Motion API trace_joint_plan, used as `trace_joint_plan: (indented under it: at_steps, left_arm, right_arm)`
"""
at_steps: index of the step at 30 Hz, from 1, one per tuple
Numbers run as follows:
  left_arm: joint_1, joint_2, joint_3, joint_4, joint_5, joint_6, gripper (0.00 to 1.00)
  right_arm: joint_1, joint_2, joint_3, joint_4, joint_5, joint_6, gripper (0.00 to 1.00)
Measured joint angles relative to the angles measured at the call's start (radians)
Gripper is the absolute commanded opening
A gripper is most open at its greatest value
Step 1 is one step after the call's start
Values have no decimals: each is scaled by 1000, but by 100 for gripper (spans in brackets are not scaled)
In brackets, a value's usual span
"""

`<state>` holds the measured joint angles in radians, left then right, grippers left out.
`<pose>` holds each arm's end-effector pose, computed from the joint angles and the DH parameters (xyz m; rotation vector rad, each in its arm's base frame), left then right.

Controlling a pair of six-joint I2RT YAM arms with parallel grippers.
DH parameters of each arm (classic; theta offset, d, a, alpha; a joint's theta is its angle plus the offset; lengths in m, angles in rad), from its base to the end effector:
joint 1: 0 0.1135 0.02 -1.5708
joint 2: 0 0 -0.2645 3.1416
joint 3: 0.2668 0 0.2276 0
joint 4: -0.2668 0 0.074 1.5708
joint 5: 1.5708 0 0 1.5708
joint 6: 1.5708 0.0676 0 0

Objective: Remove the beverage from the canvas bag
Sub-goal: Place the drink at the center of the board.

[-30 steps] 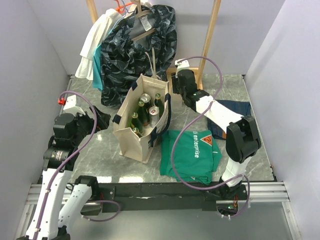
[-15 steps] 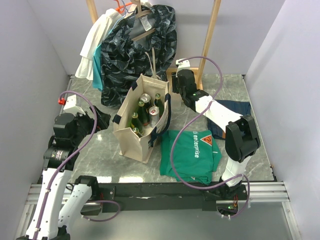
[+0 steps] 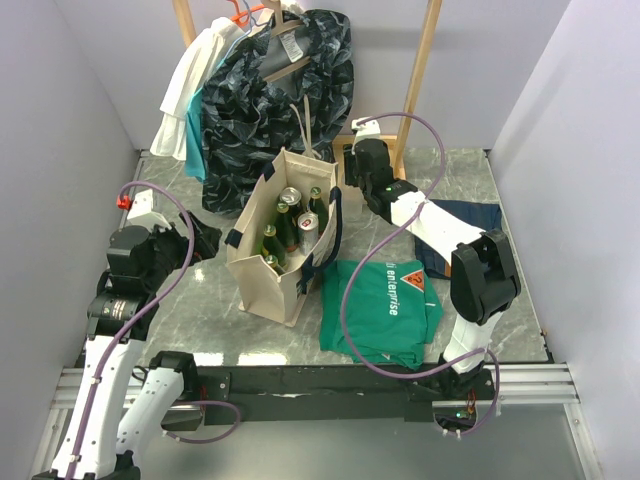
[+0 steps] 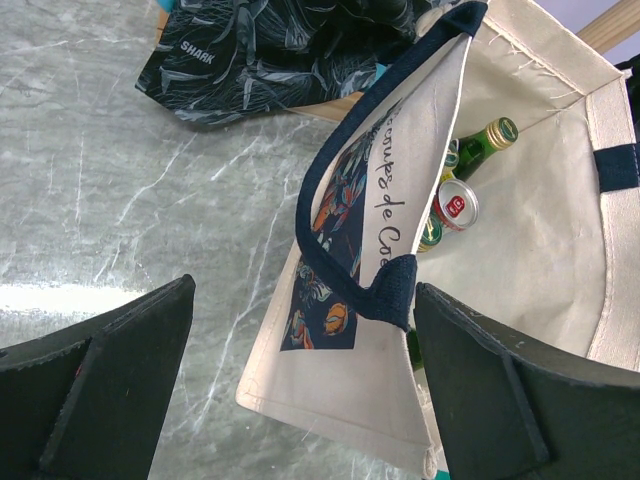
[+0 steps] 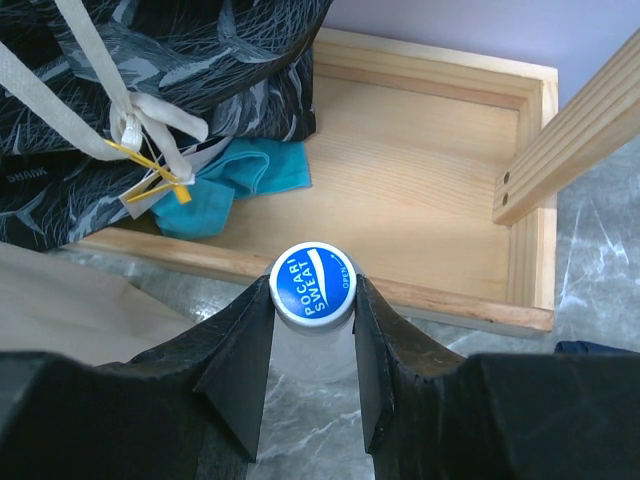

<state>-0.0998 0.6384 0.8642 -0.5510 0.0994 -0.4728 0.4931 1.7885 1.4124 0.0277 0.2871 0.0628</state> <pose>0.1406 -0.0208 0.3336 -0.2889 1.9017 -0.4816 0.3912 0.1885 0.2995 -0.2172 1.8932 0.1010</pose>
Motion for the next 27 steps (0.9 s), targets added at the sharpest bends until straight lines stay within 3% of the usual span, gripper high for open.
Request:
trace_joint_plan:
  at_steps: [5,7,14,16,21,27]
  left_arm:
    - [0,-3,0,0,0,0,96]
    - [0,-6,0,-1,0,0,96]
    - [0,-8,0,-1,0,0,96]
    - [0,-9,0,-2,0,-1,96]
    - [0,-15,0,-8,0,-2,96]
    - [0,-28,0,-13,0,-2,96]
  right_arm:
    - [0,0,0,-2,0,0,33]
    - [0,0,0,-2,0,0,43]
    - [0,0,0,-5,1,0,44]
    - [0,0,0,-5,2,1,50]
    - [0,-3,0,-3,5,5,54]
    - [0,-14,-1,-2,4,13,54]
